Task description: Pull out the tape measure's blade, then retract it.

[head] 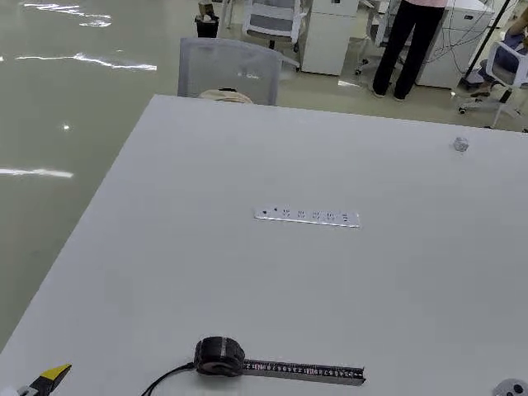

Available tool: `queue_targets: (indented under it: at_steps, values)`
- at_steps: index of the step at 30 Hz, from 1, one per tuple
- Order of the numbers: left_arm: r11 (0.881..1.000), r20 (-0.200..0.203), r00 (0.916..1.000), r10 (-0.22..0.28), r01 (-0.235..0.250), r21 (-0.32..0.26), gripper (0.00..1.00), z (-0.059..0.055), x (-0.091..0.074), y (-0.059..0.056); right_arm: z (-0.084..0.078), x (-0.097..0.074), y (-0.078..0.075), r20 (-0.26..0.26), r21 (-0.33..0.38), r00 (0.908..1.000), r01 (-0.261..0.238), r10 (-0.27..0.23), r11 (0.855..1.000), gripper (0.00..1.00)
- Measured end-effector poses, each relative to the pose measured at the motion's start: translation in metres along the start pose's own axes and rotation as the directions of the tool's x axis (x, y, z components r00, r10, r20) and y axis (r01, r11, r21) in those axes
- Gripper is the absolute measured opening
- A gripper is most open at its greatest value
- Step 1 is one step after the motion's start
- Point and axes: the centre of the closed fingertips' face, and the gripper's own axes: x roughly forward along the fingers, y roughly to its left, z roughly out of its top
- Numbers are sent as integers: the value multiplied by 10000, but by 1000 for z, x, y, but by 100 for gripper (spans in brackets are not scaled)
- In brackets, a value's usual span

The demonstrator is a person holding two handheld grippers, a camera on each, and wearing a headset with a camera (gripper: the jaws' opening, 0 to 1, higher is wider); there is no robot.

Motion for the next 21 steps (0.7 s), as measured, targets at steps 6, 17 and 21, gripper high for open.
queue_targets:
  at_steps: [6,17,21]
  values:
    - [10000,80,10000,-5,5,46,100,3,-1,0,0,-6,-5,99,81,9998,174,-174,9998,100]
    - [10000,157,9999,-26,25,76,100,5,0,-1,-7,-13,-9,41,188,9995,315,-316,9993,100]
    - [10000,153,9999,-44,43,74,100,6,0,-2,-6,-14,-9,67,202,9994,343,-344,9992,100]
